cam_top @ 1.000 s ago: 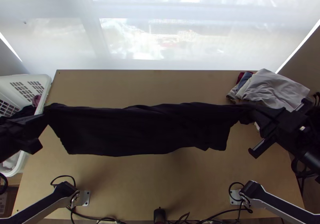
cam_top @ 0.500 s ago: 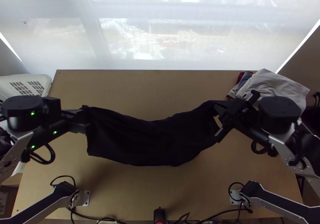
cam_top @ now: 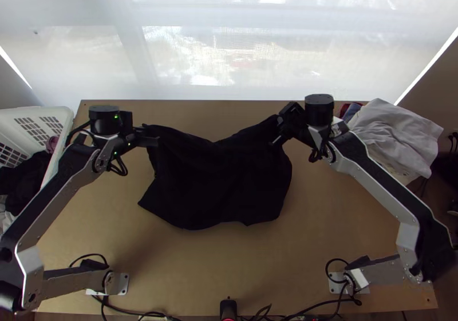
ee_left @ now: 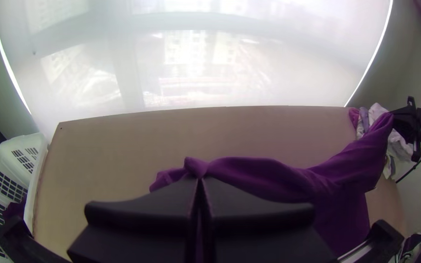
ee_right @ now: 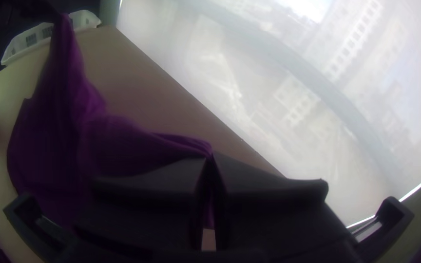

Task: Fold the t-shirt

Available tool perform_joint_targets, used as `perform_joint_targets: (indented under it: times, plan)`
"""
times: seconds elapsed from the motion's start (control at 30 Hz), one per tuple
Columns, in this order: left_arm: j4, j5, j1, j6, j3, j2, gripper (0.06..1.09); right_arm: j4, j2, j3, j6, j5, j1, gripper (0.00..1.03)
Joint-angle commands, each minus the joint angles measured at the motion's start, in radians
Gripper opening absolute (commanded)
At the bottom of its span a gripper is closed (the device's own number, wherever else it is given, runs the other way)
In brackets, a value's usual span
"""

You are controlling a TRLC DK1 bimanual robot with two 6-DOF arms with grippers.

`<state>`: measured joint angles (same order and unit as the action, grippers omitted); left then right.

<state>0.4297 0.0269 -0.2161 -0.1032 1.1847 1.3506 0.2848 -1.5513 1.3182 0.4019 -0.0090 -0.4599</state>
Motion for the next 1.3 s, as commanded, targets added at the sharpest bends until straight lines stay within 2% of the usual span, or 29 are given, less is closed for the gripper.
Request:
perform_joint_targets:
  times: [0.0,0.17,0.33,0.53,0.67,0.7,0.77,0.87,0.9,0.93,1.0,1.07,1.13,1.17,1.27]
  plan:
    - [-0.21,0.007,0.067,0.039,-0.004,0.248,0.09,-0.099,-0.282,0.09,0.018,-0.006,0.087,0.03]
    - [-0.2,0.008,0.086,0.046,0.03,0.277,0.09,-0.091,-0.313,0.121,-0.021,-0.006,0.104,0.03]
    - [-0.12,-0.005,0.049,0.06,-0.102,0.117,0.09,-0.088,-0.181,-0.039,-0.037,-0.005,0.099,0.03]
    - [0.006,-0.025,-0.1,0.069,-0.307,-0.134,0.09,-0.061,-0.016,-0.191,-0.037,-0.005,0.104,0.03]
    - [0.086,-0.025,-0.266,0.03,-0.438,-0.231,0.09,-0.055,0.008,-0.263,-0.043,-0.005,0.119,0.04]
    - [0.09,-0.025,-0.304,0.019,-0.468,-0.237,0.09,-0.056,0.008,-0.275,-0.044,-0.005,0.119,0.13]
    - [0.09,-0.025,-0.359,-0.018,-0.516,-0.238,0.09,-0.056,-0.001,-0.283,-0.063,-0.003,0.116,0.42]
    - [0.086,-0.025,-0.396,-0.058,-0.551,-0.235,0.09,-0.055,-0.012,-0.266,-0.087,-0.003,0.104,0.46]
    - [0.084,-0.025,-0.402,-0.066,-0.556,-0.235,0.09,-0.053,-0.012,-0.258,-0.097,-0.003,0.101,0.53]
    - [0.084,-0.025,-0.402,-0.07,-0.556,-0.235,0.1,-0.05,-0.012,-0.252,-0.109,-0.003,0.095,0.66]
    - [0.093,-0.024,-0.396,-0.072,-0.542,-0.24,0.23,-0.029,-0.009,-0.238,-0.124,-0.003,0.092,0.95]
    - [0.104,-0.024,-0.359,-0.07,-0.51,-0.249,0.31,-0.019,0.005,-0.24,-0.14,-0.003,0.089,0.99]
    - [0.107,-0.024,-0.302,-0.067,-0.467,-0.242,0.47,-0.019,0.031,-0.254,-0.146,-0.003,0.086,0.99]
    - [0.107,-0.024,-0.27,-0.062,-0.442,-0.231,0.48,-0.019,0.045,-0.263,-0.147,-0.003,0.084,0.99]
    - [0.107,-0.024,-0.169,-0.061,-0.349,-0.166,0.62,-0.018,0.089,-0.286,-0.166,-0.003,0.079,0.99]
